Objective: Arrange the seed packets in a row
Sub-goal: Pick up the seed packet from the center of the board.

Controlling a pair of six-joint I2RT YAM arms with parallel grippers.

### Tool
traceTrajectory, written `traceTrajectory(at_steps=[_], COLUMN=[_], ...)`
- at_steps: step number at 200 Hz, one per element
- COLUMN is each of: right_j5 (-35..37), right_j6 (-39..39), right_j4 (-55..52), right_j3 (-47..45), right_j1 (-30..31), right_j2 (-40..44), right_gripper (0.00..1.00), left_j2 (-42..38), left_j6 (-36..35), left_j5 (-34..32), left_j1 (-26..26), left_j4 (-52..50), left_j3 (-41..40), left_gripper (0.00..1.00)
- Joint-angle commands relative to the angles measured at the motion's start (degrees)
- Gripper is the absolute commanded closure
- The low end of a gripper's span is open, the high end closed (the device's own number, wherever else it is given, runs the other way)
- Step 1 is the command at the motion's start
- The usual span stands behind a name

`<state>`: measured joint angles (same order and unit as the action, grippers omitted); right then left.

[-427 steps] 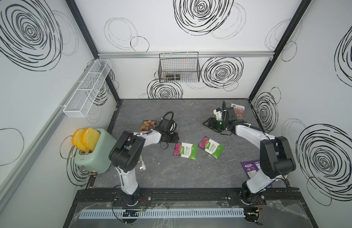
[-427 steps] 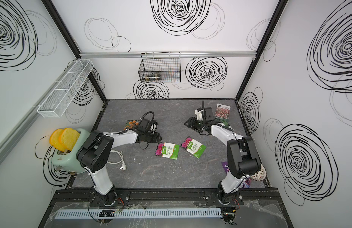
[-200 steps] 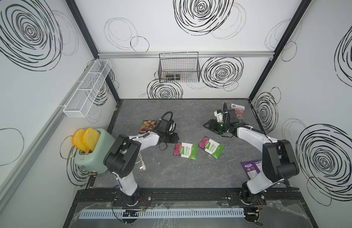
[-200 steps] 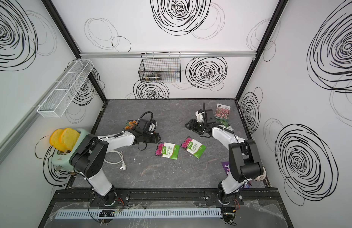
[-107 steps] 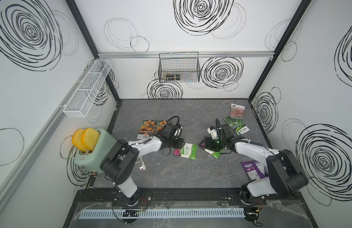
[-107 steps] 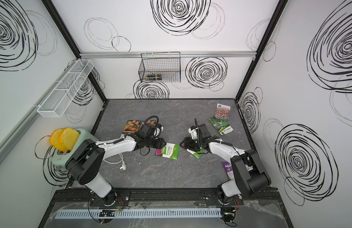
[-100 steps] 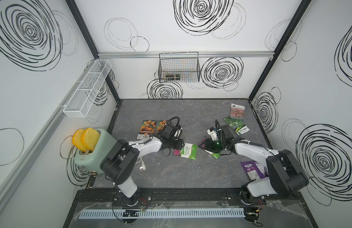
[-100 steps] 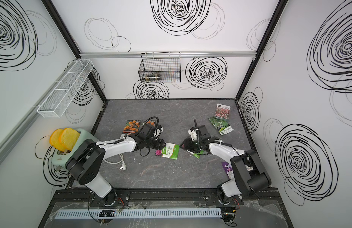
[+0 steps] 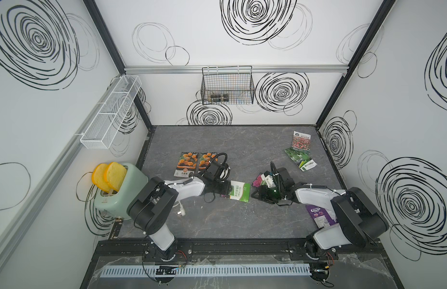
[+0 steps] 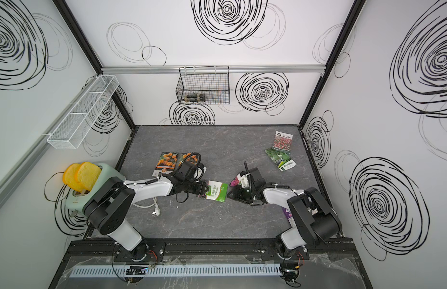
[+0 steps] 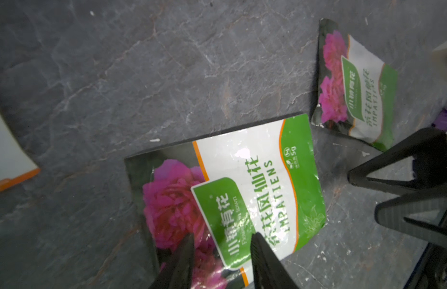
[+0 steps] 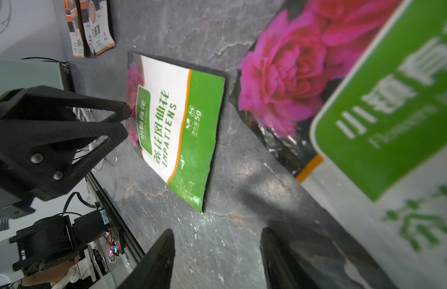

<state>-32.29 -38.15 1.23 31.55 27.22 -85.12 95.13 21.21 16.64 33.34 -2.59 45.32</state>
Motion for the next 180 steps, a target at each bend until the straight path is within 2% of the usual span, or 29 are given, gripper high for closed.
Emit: traceTrajectory(at_steps=[1,58,86,101,143,180], right_j5=[0.1,-0.9,-1.7,-2.0,-3.5,-2.6], right_j6=[-2.1,-5.1,-6.1,-6.2,-4.7,-3.4], right_j4=[3.2,10.2,14.6,17.1,18.9,13.4], right_j3=[-1.5,-1.3,-1.5,-1.4,0.9,3.2], right_j1=[0.9,2.3,2.4,2.4,2.3,0.9], right_j2=[-3.6,-10.1,-12.6,-13.6,-13.9,-4.8], right_gripper=[0.42,0.44,0.49,0.59,0.99,1.00], left_j2=[1.4,3.8,4.8,4.9,3.4,-2.8], left_j6=[-1.0,-1.0,-1.3,-1.4,-1.4,2.3], left_j5=[0.4,1.3,1.4,1.5,2.1,4.4], left_j1=[-0.4,-0.3,-0.2,-0.1,0.1,-1.2], left_j4=[2.5,3.9,3.5,3.5,1.0,-2.6], left_j3=[-1.7,-2.3,-1.4,-1.2,1.8,8.8], left_gripper=[0.60,0.62,0.63,0.63,0.63,0.58])
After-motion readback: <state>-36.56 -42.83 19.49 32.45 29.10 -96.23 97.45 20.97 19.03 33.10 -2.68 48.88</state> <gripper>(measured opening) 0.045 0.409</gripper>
